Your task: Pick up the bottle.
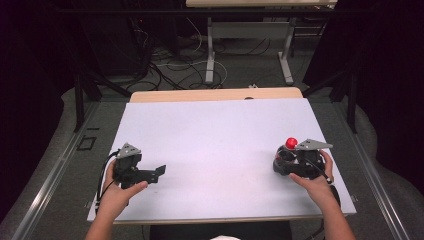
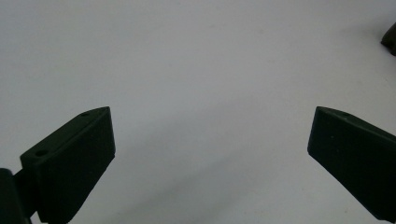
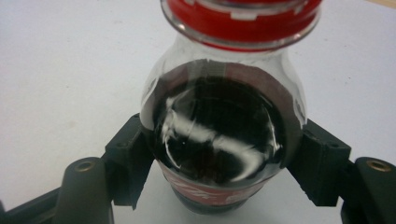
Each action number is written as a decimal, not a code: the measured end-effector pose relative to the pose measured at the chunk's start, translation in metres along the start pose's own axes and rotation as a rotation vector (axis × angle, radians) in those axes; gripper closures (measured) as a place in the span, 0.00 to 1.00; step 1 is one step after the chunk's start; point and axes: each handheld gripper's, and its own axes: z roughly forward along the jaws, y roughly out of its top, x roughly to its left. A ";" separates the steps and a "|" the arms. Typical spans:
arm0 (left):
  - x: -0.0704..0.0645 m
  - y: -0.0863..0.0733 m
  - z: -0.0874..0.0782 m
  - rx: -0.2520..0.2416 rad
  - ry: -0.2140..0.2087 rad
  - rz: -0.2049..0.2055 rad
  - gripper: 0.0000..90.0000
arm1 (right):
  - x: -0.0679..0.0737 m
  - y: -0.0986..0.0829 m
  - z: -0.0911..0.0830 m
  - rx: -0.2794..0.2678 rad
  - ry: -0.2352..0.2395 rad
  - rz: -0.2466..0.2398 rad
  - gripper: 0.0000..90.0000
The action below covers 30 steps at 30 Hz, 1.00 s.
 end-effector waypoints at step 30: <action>-0.046 0.035 0.011 -0.075 -0.117 0.094 0.08 | 0.104 0.060 0.025 -0.008 0.270 -0.270 0.33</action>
